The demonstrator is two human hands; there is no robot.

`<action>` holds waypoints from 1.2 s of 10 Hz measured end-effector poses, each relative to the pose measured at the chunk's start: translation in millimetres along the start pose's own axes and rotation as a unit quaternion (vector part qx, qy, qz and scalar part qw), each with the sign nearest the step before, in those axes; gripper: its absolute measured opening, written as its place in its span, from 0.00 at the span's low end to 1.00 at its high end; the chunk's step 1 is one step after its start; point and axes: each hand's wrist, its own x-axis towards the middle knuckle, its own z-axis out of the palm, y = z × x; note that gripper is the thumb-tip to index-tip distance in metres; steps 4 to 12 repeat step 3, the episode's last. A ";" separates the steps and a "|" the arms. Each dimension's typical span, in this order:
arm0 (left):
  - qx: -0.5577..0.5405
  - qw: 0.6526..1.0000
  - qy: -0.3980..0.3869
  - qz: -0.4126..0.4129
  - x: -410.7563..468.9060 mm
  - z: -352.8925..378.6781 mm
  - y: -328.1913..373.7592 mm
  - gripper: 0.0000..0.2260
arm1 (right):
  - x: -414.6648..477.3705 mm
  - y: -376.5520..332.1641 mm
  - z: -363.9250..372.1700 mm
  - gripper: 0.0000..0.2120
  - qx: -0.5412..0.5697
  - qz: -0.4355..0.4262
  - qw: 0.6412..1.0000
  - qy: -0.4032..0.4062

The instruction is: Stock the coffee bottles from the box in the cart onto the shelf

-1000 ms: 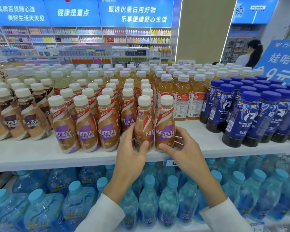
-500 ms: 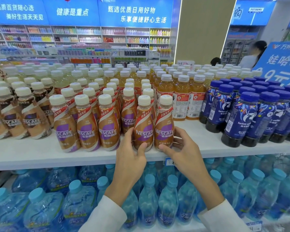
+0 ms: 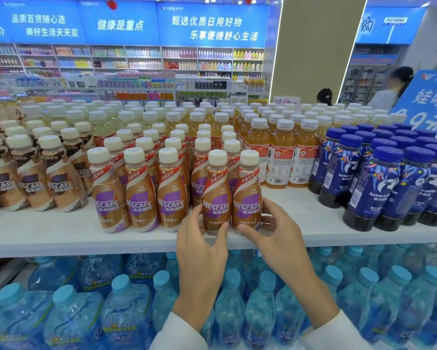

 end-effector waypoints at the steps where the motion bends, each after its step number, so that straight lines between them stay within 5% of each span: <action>1: 0.027 0.997 0.043 0.065 0.0 -3.3 -7.0 0.26 | 1.5 -2.1 11.6 0.32 0.006 -0.001 1.000 -0.006; 12: 0.014 0.998 0.052 0.034 2.9 -3.6 -17.1 0.24 | 2.3 -5.8 26.5 0.31 0.027 0.005 1.000 0.006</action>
